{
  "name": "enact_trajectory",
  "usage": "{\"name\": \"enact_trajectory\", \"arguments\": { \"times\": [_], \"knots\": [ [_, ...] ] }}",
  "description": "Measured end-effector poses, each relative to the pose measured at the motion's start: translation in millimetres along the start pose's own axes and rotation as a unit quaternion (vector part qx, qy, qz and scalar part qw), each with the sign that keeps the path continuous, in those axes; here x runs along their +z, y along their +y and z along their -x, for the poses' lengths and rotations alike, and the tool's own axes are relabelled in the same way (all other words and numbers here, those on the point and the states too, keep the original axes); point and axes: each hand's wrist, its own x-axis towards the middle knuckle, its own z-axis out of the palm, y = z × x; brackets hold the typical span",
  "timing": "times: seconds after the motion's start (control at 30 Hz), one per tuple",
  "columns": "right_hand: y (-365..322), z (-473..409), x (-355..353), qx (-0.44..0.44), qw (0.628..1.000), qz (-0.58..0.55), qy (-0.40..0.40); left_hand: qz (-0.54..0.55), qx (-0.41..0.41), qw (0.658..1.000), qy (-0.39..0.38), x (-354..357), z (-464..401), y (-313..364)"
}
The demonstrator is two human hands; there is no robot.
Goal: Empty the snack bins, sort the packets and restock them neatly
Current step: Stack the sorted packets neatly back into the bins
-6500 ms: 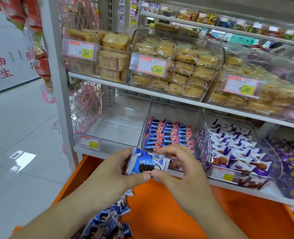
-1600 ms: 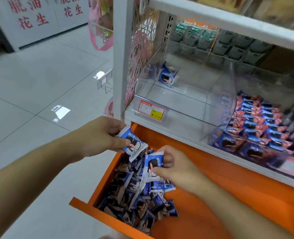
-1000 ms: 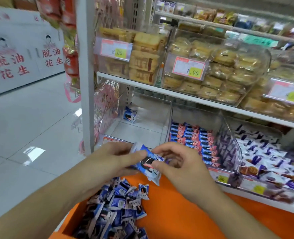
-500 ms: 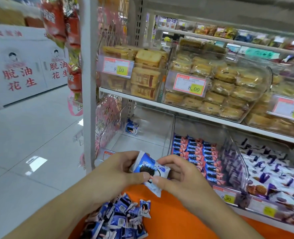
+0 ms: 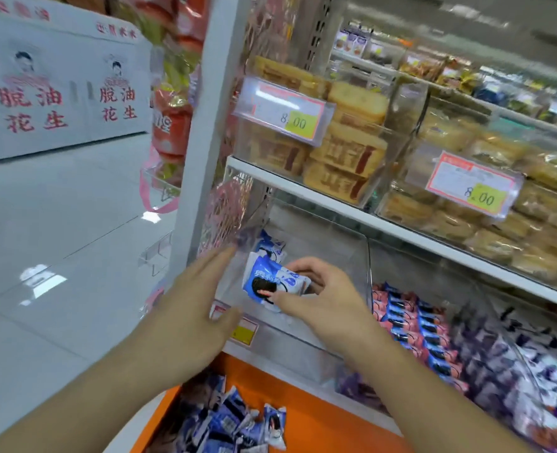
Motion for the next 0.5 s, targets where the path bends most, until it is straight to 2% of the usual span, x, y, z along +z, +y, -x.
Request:
{"name": "enact_trajectory", "arguments": {
  "times": [0.07,0.23,0.5],
  "knots": [
    [6.6,-29.0,5.4,0.024,1.0,0.005,0.016,-0.052,-0.001,0.999,0.016,1.0,-7.2,-20.2],
    [36.7,-106.1,34.7,0.049,0.996,0.05,0.052,-0.056,0.003,0.998,-0.008,10.5,-11.8,-36.1],
    [83.2,-161.2,60.0,0.007,0.984,0.146,0.104,-0.085,0.023,0.996,0.006,10.8,-13.4,-42.7]
  ]
}}
